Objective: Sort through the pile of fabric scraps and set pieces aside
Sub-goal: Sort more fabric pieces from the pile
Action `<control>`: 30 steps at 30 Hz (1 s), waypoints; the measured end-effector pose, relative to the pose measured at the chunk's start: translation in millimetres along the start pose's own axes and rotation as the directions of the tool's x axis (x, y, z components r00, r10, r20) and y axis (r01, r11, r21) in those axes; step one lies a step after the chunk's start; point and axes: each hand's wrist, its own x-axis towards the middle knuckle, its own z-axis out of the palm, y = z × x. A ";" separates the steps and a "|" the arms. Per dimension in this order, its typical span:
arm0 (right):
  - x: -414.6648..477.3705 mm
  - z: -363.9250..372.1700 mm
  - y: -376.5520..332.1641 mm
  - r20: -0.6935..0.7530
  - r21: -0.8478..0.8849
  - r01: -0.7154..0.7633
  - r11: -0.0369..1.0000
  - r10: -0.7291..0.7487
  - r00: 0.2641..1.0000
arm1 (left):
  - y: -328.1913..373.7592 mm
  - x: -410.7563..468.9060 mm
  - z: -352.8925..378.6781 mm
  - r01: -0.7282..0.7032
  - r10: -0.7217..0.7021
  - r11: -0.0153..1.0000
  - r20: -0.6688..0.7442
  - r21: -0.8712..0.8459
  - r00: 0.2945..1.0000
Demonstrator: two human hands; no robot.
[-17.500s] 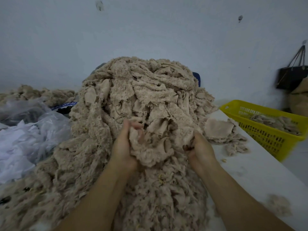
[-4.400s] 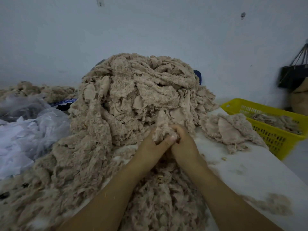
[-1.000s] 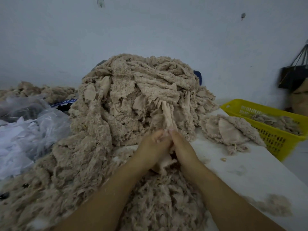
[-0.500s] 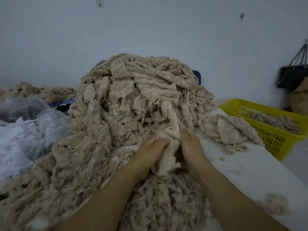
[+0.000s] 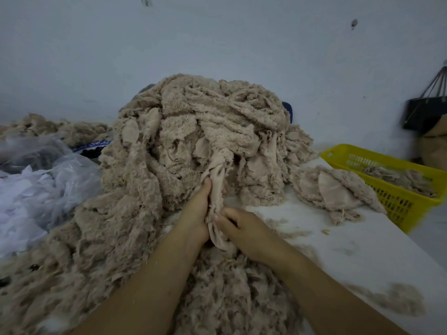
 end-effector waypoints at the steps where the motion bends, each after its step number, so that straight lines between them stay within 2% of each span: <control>1: 0.8 -2.1 1.3 -0.011 0.007 0.003 1.000 -0.003 1.000 | 1.9 0.2 -2.9 -0.001 0.000 0.999 -0.026 -0.033 1.000; 5: 2.4 -11.6 3.9 -0.156 0.099 -0.048 0.994 0.063 0.986 | 5.9 5.1 -11.2 -0.057 0.046 0.992 -0.101 -0.111 0.994; 9: -1.2 -29.4 9.3 -0.378 0.298 -0.081 0.951 0.195 0.905 | 21.4 14.2 -32.0 -0.205 0.152 0.879 -0.153 -0.431 0.976; 11: -4.7 -38.3 12.1 -0.414 0.393 -0.065 0.917 0.240 0.878 | 23.2 14.6 -37.0 -0.226 0.164 0.849 -0.169 -0.478 0.972; 13: -6.5 -38.9 10.7 -0.387 0.419 -0.058 0.906 0.237 0.891 | 19.6 13.0 -34.4 -0.224 0.190 0.871 -0.120 -0.438 0.974; 15: -6.4 -34.2 8.7 -0.330 0.419 -0.050 0.907 0.204 0.922 | 14.3 9.7 -29.2 -0.194 0.193 0.927 -0.034 -0.320 0.981; 18: -4.7 -29.9 8.8 -0.318 0.422 -0.048 0.905 0.197 0.928 | 6.3 1.4 -19.7 -0.108 0.105 0.992 0.047 0.065 0.993; 20: -3.3 -28.3 7.6 -0.299 0.429 -0.063 0.901 0.208 0.932 | 0.6 -4.9 -13.9 -0.105 0.086 0.939 0.070 0.328 0.994; 21: -2.8 -27.1 7.5 -0.283 0.437 -0.073 0.897 0.214 0.935 | -1.5 -6.6 -11.6 -0.125 0.101 0.905 0.082 0.406 0.992; 23: -2.7 -23.3 5.5 -0.230 0.475 -0.093 0.875 0.225 0.947 | -3.2 -9.0 -7.7 -0.125 0.089 0.899 0.106 0.419 0.990; 25: -2.8 -18.8 5.0 -0.148 0.504 -0.105 0.857 0.206 0.967 | -2.1 -12.0 -6.1 -0.030 -0.006 0.947 0.112 0.321 0.994; 27: -2.8 -14.3 6.7 -0.074 0.442 -0.099 0.892 0.146 0.987 | 0.5 -11.6 -7.2 0.051 -0.076 0.977 0.116 0.205 0.990; 30: -0.8 -9.1 8.9 -0.001 0.313 -0.073 0.947 0.077 0.997 | 5.3 -7.5 -8.6 0.057 -0.063 0.995 0.075 0.078 0.995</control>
